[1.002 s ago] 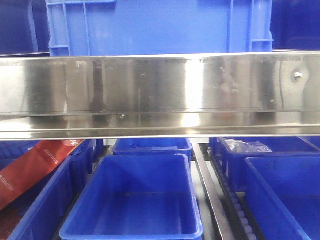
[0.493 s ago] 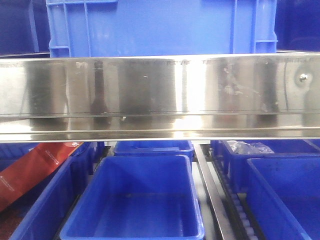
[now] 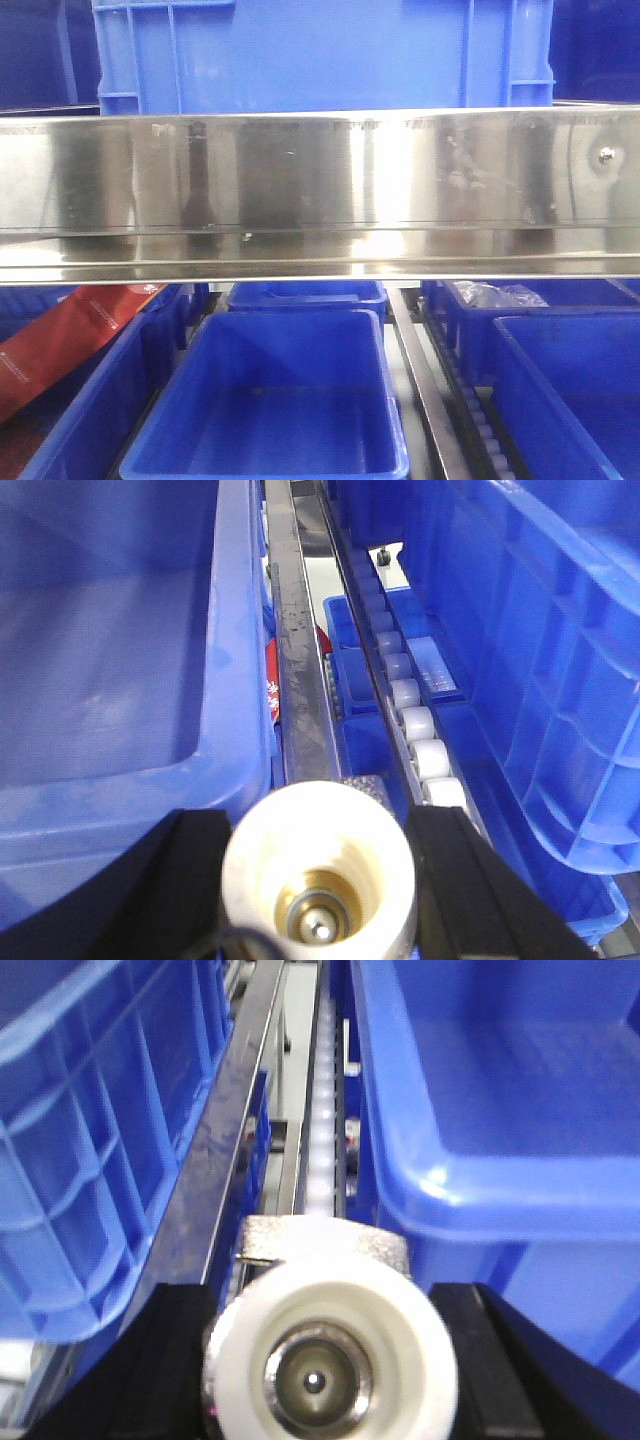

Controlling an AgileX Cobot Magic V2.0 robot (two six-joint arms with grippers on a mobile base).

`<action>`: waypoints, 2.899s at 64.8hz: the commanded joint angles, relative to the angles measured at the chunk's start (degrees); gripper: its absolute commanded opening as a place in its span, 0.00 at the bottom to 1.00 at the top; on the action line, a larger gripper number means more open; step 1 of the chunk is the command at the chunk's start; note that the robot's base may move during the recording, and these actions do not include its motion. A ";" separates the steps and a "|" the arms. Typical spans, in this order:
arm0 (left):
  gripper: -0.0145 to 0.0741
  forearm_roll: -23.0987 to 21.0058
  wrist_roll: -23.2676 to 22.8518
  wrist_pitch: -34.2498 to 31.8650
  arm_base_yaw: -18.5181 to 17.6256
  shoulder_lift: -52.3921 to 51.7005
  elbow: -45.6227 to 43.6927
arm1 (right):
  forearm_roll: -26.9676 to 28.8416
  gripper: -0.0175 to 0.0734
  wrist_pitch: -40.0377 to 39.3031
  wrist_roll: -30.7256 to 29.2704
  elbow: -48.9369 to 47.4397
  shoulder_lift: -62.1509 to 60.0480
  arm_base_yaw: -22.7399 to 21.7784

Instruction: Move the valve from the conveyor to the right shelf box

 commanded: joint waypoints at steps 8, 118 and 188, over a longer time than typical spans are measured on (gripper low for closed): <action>0.04 -0.26 -0.38 -3.45 -0.24 -0.51 -0.47 | -0.12 0.01 -8.67 -0.14 -1.02 -0.67 -0.01; 0.52 -2.62 -0.38 -4.31 -26.18 51.02 -51.87 | 1.36 0.42 -6.52 -0.14 -47.57 50.96 22.68; 0.04 -1.51 -0.38 2.82 -21.07 18.21 -27.77 | -2.80 0.01 -10.46 -0.14 -19.42 14.85 20.92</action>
